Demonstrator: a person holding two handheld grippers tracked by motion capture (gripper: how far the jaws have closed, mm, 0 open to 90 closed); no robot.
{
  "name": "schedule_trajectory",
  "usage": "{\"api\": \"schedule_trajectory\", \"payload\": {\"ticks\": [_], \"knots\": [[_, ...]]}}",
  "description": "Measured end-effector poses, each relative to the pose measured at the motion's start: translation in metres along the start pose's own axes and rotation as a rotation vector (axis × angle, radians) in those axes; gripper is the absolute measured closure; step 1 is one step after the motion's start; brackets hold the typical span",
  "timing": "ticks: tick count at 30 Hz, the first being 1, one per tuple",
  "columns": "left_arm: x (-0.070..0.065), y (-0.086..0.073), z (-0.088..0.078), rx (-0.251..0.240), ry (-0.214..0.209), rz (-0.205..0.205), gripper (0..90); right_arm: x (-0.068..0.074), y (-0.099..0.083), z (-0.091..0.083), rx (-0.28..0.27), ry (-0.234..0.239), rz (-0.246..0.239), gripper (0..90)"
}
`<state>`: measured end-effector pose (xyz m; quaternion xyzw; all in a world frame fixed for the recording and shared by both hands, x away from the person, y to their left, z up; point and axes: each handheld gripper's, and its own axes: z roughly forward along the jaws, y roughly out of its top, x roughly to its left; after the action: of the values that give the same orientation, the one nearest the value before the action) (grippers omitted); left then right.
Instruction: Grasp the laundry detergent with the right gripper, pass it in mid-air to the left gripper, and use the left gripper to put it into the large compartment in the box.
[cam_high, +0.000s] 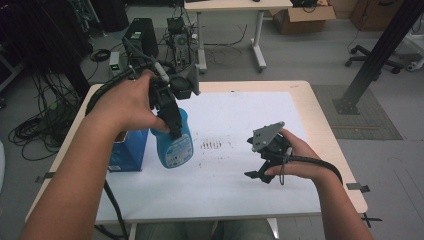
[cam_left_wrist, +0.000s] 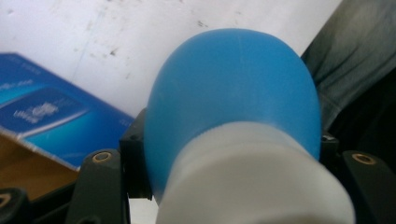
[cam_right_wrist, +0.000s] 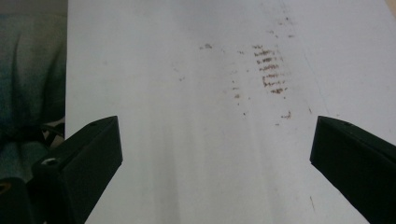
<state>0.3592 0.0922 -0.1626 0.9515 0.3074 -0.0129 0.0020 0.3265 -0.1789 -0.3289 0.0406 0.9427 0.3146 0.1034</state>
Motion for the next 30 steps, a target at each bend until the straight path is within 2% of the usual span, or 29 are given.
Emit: {"api": "schedule_trajectory", "payload": {"ticks": [5, 7, 10, 18, 30], "knots": [[0.011, -0.007, -0.015, -0.017, 0.01, -0.085, 38.2, -0.002, -0.004, 0.0, 0.029, 0.008, -0.001, 2.5], [0.016, -0.01, -0.02, -0.024, 0.011, -0.132, 38.2, -0.002, -0.005, 0.001, 0.039, 0.009, -0.001, 2.6], [0.024, -0.015, -0.028, -0.042, 0.002, -0.19, 38.2, -0.003, -0.005, 0.0, 0.066, 0.008, -0.006, 2.7], [0.044, -0.033, -0.05, -0.103, -0.022, -0.355, 38.2, -0.004, -0.004, -0.001, 0.091, 0.007, -0.013, 2.7], [0.073, -0.058, -0.075, -0.116, 0.006, -0.58, 38.1, -0.008, -0.005, -0.006, 0.111, 0.005, -0.01, 2.8]]}}
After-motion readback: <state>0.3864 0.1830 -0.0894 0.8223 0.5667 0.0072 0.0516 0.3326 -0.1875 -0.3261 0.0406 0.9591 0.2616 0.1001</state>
